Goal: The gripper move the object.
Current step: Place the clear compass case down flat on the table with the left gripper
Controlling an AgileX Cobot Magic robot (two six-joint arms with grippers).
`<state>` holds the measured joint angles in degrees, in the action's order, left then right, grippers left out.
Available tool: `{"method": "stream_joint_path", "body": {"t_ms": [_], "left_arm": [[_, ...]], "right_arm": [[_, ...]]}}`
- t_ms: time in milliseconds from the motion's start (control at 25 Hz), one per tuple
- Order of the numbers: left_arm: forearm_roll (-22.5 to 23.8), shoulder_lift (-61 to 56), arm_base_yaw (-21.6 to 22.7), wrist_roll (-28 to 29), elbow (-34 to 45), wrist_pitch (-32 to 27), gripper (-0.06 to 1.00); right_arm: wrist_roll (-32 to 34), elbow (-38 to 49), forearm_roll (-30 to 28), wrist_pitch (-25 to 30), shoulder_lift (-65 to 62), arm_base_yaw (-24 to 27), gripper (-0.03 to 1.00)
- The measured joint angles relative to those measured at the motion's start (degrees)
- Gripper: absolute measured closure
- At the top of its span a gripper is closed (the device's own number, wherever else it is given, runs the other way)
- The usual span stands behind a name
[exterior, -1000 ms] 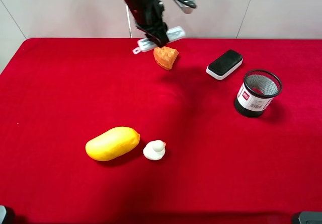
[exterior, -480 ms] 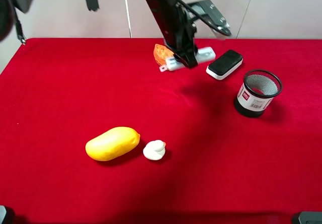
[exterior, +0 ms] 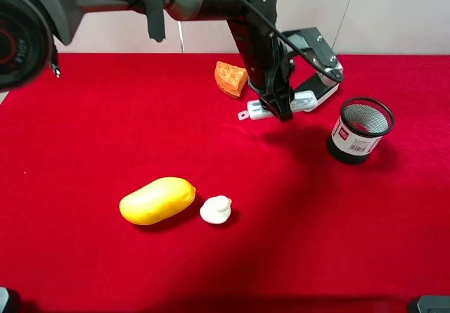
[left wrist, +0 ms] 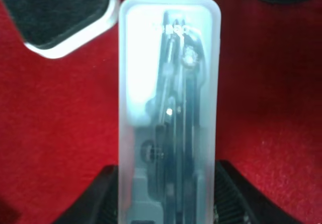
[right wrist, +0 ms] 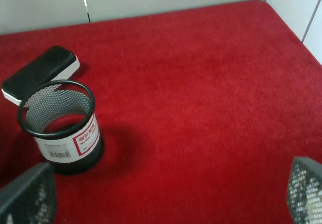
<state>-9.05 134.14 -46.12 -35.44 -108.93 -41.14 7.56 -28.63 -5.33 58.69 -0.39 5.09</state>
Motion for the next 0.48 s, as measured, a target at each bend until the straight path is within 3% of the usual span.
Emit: {"method": "stream_joint_path", "body": {"t_ms": [480], "left_arm": [[0.69,2.6,-0.88,0.0,0.0,-0.27,0.54]], "right_arm": [[0.0,0.0,0.0,0.0,0.0,0.0,0.27]]}}
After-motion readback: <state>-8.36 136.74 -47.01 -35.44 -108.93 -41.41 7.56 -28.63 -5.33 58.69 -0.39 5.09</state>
